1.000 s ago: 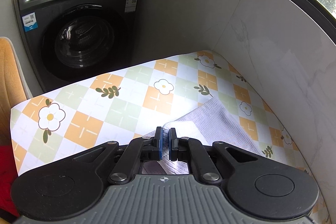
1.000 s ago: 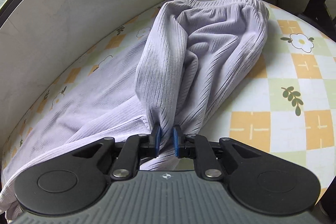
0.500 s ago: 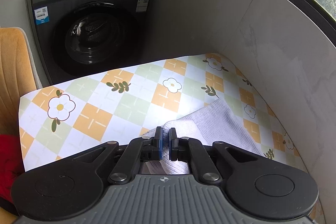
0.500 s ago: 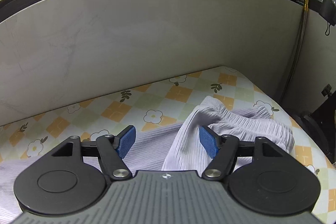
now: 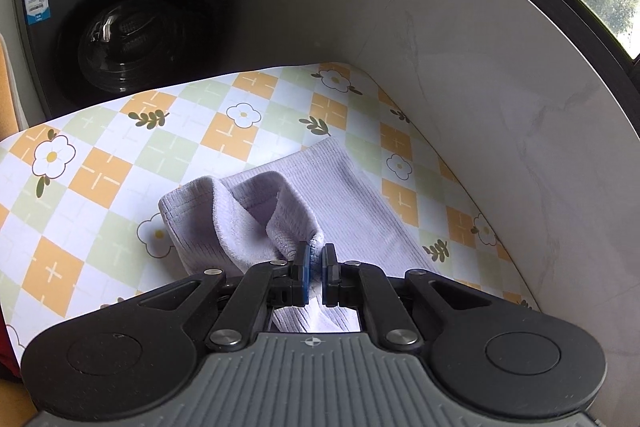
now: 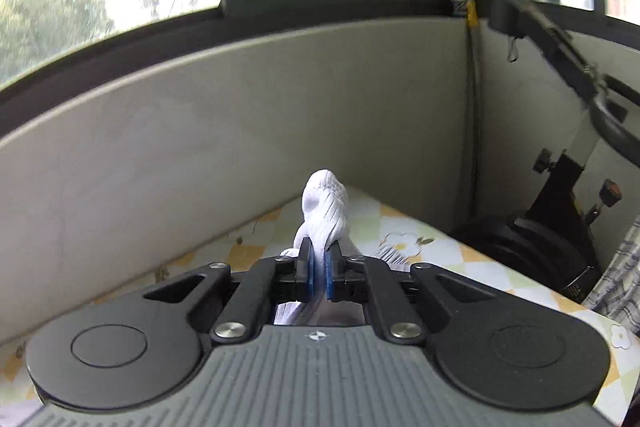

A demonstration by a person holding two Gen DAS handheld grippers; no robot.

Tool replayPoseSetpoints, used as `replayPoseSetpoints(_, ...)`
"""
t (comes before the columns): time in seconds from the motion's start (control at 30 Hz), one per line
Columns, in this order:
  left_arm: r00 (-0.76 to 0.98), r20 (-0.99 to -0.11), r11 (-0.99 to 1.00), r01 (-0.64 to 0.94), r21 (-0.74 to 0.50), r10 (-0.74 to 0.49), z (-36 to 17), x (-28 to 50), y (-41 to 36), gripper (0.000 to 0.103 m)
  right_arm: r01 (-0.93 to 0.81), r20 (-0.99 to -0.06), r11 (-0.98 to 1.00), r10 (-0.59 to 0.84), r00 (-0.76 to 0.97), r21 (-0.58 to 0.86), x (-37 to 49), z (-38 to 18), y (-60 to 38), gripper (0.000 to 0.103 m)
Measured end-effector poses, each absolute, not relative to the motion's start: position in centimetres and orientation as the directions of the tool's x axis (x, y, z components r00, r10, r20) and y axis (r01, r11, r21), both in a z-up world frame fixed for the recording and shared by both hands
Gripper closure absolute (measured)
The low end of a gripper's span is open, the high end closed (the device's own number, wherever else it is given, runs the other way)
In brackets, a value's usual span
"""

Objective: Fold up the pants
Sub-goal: 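Lift the pants with both tools and fold the cuffs over toward the waistband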

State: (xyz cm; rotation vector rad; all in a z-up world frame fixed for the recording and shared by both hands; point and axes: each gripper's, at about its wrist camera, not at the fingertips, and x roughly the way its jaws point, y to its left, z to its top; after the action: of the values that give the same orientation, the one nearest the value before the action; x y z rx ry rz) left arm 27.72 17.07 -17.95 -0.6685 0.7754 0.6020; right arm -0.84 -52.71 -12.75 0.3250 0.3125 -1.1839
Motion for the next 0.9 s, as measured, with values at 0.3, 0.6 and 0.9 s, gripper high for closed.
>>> replayPoseSetpoints(0.3,0.582,-0.769,0.615,-0.715,-0.331,0.263,-17.4,28.3,18.4,0.097,0.953,-0.496,0.135,-0.829,0.258,0.269,-9.4,-13.5,-51.3,0.097)
replayPoseSetpoints(0.6,0.61,-0.704,0.521,-0.76,-0.388,0.365,-15.0,28.8,21.1,0.097,0.922,-0.467,0.339,-0.795,0.386,0.186,1.2,-13.8,-55.5,0.098)
replayPoseSetpoints(0.9,0.578,-0.708,0.488,-0.792,-0.367,0.407,-15.6,32.4,20.9,0.097,0.915,-0.551,0.397,-0.75,0.366,0.067,10.5,-18.8,-60.0,0.092)
